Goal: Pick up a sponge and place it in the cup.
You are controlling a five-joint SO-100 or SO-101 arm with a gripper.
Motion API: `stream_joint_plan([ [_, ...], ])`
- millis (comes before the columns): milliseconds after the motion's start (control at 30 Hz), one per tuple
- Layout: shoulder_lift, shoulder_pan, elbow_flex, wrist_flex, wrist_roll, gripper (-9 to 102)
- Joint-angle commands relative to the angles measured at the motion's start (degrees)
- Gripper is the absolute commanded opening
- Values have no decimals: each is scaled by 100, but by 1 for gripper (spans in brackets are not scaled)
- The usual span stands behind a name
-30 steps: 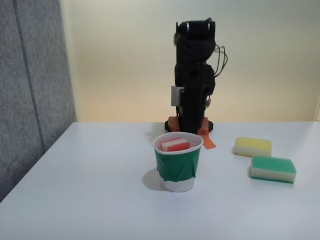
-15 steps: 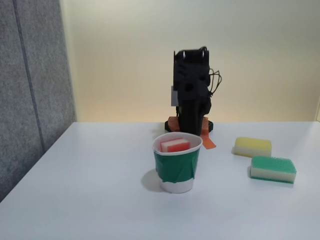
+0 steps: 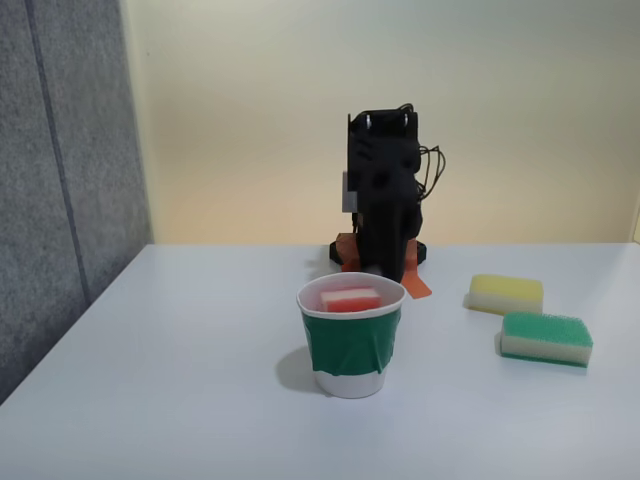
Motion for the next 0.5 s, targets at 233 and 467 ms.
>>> stream_joint_plan([
  [233,123,79,264,1714,-97,0],
  [467,132,352,264,1837,149,0],
])
